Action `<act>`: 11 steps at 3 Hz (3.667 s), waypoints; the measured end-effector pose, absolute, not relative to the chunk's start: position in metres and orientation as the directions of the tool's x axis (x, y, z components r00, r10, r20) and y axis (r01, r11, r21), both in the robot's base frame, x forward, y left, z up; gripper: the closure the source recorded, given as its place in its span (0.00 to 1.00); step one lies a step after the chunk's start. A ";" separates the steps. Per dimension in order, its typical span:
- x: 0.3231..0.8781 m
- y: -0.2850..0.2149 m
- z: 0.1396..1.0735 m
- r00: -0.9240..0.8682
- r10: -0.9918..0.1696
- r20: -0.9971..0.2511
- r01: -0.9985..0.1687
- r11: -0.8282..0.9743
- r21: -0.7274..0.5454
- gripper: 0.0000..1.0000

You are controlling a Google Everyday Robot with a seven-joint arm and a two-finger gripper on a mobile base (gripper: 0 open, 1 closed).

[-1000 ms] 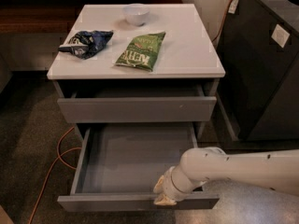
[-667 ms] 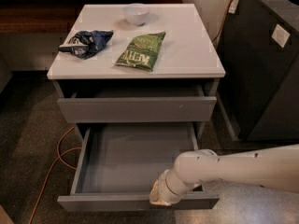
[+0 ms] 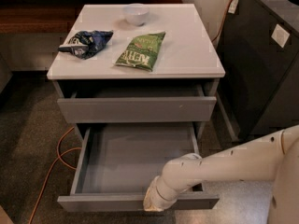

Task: Close middle drawer

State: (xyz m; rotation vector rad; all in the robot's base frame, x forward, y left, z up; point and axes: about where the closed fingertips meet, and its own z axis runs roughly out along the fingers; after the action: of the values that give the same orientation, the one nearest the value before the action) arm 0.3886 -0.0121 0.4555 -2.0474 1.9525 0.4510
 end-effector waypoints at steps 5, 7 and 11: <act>0.423 -0.039 0.429 -0.211 -0.933 -0.290 -0.971 0.235 -0.050 1.00; 0.454 -0.052 0.422 -0.236 -0.908 -0.347 -0.952 0.288 -0.105 1.00; 0.514 -0.045 0.403 -0.207 -0.815 -0.541 -0.932 0.332 -0.144 1.00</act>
Offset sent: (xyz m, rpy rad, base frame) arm 0.0041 0.0046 -0.0263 -0.1639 -0.0667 -0.2162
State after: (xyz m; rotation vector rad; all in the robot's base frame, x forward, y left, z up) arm 0.5142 -0.0454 0.4032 -1.5278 2.0707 0.2893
